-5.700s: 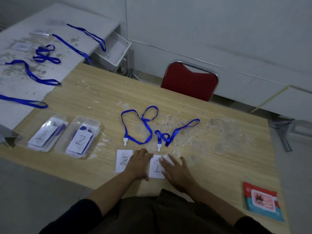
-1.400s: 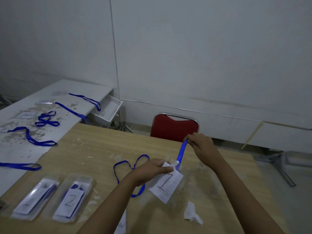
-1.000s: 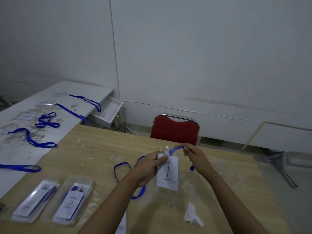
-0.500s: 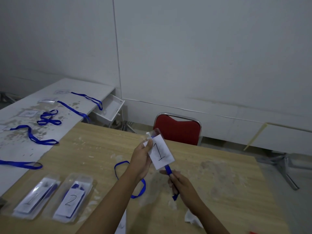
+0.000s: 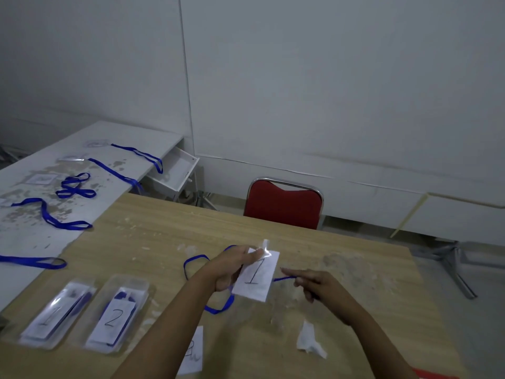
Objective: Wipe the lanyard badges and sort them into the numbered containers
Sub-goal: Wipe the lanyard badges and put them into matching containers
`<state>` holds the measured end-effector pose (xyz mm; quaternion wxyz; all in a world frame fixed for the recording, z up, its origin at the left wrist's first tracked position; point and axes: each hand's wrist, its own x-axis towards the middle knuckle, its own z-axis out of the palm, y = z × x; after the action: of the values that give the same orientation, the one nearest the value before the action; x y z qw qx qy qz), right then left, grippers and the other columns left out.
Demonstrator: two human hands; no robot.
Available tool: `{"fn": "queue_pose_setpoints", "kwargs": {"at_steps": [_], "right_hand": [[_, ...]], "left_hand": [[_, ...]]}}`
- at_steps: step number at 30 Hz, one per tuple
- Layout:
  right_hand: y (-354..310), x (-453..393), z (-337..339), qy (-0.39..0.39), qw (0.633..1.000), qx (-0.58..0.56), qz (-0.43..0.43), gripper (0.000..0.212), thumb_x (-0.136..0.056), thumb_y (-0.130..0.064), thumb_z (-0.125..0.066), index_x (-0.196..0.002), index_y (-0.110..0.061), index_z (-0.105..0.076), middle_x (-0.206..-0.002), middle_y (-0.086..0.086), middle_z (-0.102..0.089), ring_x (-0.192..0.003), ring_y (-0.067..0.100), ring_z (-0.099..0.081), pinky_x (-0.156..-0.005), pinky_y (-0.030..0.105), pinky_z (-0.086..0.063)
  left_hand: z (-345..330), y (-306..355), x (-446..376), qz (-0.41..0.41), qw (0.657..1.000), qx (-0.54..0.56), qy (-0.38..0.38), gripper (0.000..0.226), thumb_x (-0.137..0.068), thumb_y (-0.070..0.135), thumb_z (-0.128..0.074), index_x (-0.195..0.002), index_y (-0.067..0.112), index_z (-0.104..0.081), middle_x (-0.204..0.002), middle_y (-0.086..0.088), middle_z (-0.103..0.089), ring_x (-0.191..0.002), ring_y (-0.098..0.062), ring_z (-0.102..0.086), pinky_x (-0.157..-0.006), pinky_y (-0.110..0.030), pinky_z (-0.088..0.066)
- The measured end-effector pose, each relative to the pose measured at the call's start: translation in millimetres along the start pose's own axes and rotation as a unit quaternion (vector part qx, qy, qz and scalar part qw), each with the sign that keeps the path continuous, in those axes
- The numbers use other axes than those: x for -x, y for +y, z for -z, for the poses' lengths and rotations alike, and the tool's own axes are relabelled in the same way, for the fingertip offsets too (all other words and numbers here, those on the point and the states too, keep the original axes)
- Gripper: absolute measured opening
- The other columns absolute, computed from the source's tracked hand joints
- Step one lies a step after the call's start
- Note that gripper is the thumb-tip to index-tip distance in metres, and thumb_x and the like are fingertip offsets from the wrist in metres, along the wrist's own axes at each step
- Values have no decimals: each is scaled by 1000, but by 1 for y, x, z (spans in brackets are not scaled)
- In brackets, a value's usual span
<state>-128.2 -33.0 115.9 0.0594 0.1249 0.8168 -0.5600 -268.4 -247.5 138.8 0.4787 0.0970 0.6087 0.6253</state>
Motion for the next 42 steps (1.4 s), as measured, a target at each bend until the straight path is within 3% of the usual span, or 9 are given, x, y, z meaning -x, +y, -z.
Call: {"fn": "queue_pose_setpoints", "kwargs": {"at_steps": [7,14,20,23,27,31,35,39,42], "right_hand": [[-33,-17,19,-40,997,45,42,24,-93,-12,-62,-110,-24,-75,-92,1,-75,-64,5,-57,-54,16,-40],[-43,-32,12,-30,996,60,52,31,-101,-14,-50,-115,-29,-72,-106,-9,-73,-67,3,-61,-59,14,-45],[-16,-32,-38,85,973,-215,0,21,-100,-17,-49,-111,-11,-66,-110,16,-69,-96,31,-68,-82,38,-59],[-5,-29,-67,66,934,-350,-31,30,-102,-16,-42,-123,-8,-62,-120,15,-68,-110,31,-66,-93,44,-54],[-6,-26,-97,38,910,-411,-47,43,-95,-25,-47,-133,-7,-57,-129,14,-64,-119,30,-61,-103,45,-48],[-9,-22,-113,11,894,-445,-55,36,-99,-18,-43,-128,-7,-60,-128,12,-65,-119,28,-61,-100,40,-49],[-14,-19,-123,-16,848,-520,-98,40,-86,-17,-52,-115,8,-64,-115,25,-62,-105,38,-59,-102,51,-46],[-31,-16,-141,-63,918,-385,-66,38,-89,-24,-62,-122,-5,-64,-117,15,-70,-107,28,-68,-84,37,-57],[-39,-21,-160,-52,950,-304,-40,35,-90,-16,-66,-122,-5,-64,-111,12,-73,-103,30,-70,-88,45,-57]], "left_hand": [[-13,-8,5,20,993,-47,-106,22,-86,32,-65,-96,12,-63,-89,-2,-68,-79,-15,-65,-72,-29,-53],[-20,-15,4,14,995,-48,-85,27,-93,27,-60,-109,5,-59,-99,-8,-67,-87,-19,-64,-81,-34,-51],[-21,-18,4,-70,997,30,23,26,-96,24,-54,-112,5,-63,-99,-10,-71,-89,-22,-68,-77,-36,-56],[-21,-22,2,-118,985,20,125,23,-96,27,-55,-108,10,-67,-101,-10,-73,-91,-22,-68,-84,-39,-56],[-17,-33,3,-148,968,60,192,18,-98,26,-53,-99,17,-69,-89,-2,-76,-81,-13,-71,-70,-26,-57],[-7,-42,9,-150,958,154,189,22,-97,22,-54,-107,8,-68,-95,-10,-75,-85,-20,-72,-69,-32,-57],[7,-50,22,-149,952,164,211,29,-99,18,-51,-111,-5,-63,-92,-14,-73,-79,-22,-71,-63,-29,-56],[20,-65,34,-145,947,135,252,27,-100,21,-51,-111,0,-64,-103,-17,-71,-90,-27,-68,-71,-33,-54],[30,-76,41,-137,939,162,270,25,-99,21,-52,-113,5,-65,-105,-16,-72,-95,-30,-69,-72,-35,-55]]}}
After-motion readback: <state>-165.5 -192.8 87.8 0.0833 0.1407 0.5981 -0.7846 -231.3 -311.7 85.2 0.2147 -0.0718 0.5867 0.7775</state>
